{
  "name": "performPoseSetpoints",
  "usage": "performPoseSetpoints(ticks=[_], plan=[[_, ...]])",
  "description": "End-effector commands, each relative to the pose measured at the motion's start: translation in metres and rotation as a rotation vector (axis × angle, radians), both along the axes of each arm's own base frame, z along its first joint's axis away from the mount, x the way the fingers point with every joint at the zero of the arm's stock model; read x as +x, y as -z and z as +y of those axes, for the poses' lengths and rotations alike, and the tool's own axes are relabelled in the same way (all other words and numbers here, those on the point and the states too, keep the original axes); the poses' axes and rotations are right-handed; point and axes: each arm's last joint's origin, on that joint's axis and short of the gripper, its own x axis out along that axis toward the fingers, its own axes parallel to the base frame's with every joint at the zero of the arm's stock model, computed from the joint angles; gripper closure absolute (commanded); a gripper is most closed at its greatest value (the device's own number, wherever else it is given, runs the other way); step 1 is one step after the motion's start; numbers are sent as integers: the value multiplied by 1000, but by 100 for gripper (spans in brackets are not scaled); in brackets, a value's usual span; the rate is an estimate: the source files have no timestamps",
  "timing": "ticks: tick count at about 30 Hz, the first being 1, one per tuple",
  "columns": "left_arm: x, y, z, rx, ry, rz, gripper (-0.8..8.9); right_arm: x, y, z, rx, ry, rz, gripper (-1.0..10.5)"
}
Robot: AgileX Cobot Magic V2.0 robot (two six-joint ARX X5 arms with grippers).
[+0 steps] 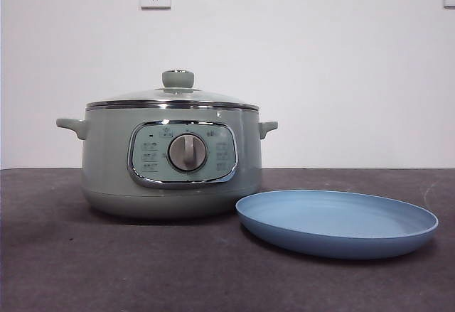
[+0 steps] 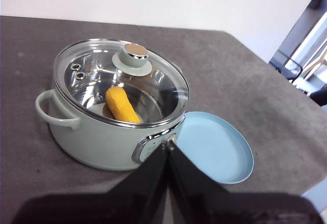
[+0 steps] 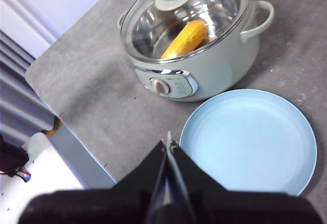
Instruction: Take the corn out from the steamer,put the corn on the plate,close the lid
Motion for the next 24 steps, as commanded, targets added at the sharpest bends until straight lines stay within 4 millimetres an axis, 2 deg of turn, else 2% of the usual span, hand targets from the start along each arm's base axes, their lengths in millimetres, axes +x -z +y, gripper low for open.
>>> performPoseSetpoints(ticks=[1,5,7,9,10,11,17,24], plan=[[0,-4,0,26,15,-19,820,0,0,1,-16,-20,-21,957],[2,-7,0,25,16,-17,797,0,-1,1,-17,-18,-21,922],[4,-7,0,20,14,-5,644,0,-1,1,-17,-18,-21,788],[5,-6,0,16,13,1,361,0,-1,1,-14,-16,-17,556],[5,-6,0,16,13,2,273,0,-1,1,-12,-14,-15,459],[6,-6,0,16,14,4,246,0,-1,1,-11,-13,-13,382],[15,-8,1,18,13,-8,247,0,-1,1,-11,-13,-14,355],[51,-8,1,18,26,-17,247,0,0,1,-11,-13,-13,355]])
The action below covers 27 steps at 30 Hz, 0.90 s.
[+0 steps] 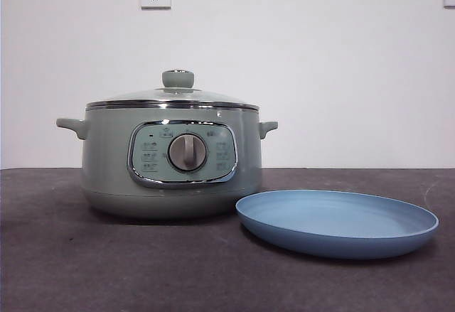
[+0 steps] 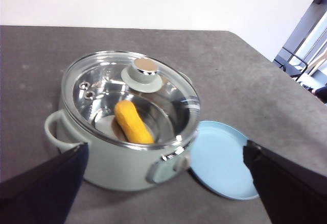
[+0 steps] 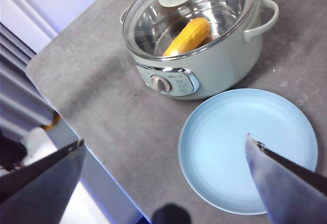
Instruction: Take the corn out from the steamer,put the corn on the plate,close the lid
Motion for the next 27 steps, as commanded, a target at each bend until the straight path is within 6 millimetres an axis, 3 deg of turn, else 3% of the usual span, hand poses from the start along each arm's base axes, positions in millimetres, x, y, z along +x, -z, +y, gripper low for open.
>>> performPoseSetpoints(ticks=[1,7,15,22,27], plan=[[18,1,-2,0,24,-6,247,0,-1,0,0,-3,-8,355],[63,-2,-14,11,80,8,247,1,-2,0,1,-2,-17,355],[127,-10,-52,96,96,-13,248,1,-2,0,5,2,-12,355],[176,-1,-90,175,72,-52,248,1,-2,0,8,5,-7,355],[200,10,-108,218,49,-70,248,1,-2,0,9,6,-5,355]])
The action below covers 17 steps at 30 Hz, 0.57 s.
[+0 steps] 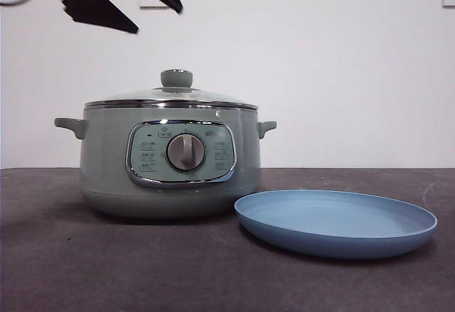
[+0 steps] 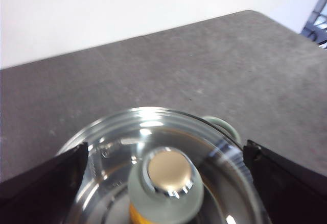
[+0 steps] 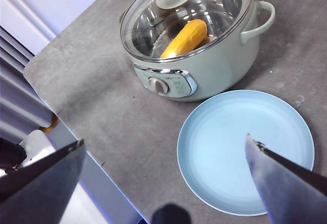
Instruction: Take the corn out from the steamer,put the corn on the plate,close the lid
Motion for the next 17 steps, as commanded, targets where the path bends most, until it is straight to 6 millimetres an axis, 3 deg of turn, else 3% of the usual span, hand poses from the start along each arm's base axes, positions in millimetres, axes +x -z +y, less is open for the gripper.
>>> performPoseSetpoints(ticks=[1,10,17], plan=[[13,9,-9,30,-5,-14,248,0,-1,0,7,4,0,355],[36,46,-25,59,5,52,248,0,-1,0,6,4,1,355],[42,62,-31,83,0,93,249,0,-1,0,6,5,0,355]])
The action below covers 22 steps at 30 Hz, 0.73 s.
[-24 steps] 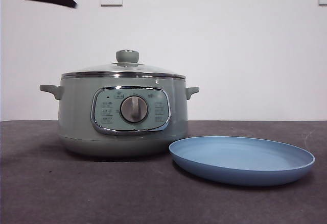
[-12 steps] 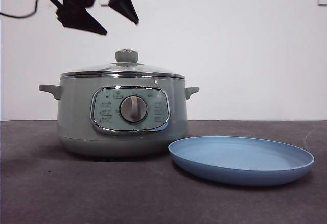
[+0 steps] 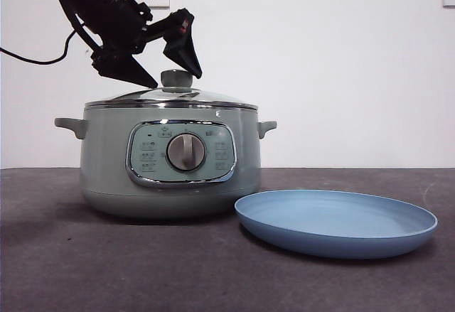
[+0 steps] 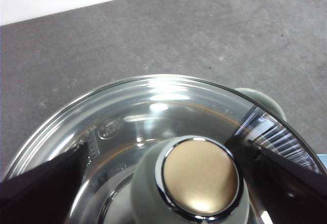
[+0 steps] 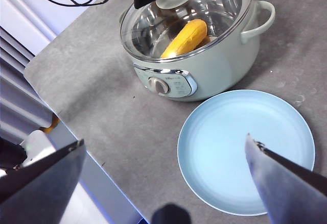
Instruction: Take the corn out from the steamer,put the corn on the plate,close the lid
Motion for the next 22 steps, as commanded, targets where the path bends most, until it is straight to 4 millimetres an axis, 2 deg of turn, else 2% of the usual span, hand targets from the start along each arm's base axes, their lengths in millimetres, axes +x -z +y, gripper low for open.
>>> performPoseSetpoints(ticks=[1,6,11,15,19,22], plan=[[3,6,-5,13,12,0,248,0,-1,0,4,3,-1,355],[2,9,-9,31,-5,2,276,0,-1,0,2,5,-3,355],[1,10,-11,42,-5,16,575,1,-1,0,-18,28,-5,355],[0,11,-13,40,0,22,741,1,-1,-1,-21,33,-5,355],[-1,11,-13,31,21,31,821,1,-1,-1,-25,37,-6,355],[-2,10,-14,18,43,35,820,1,-1,-1,-25,37,-5,355]])
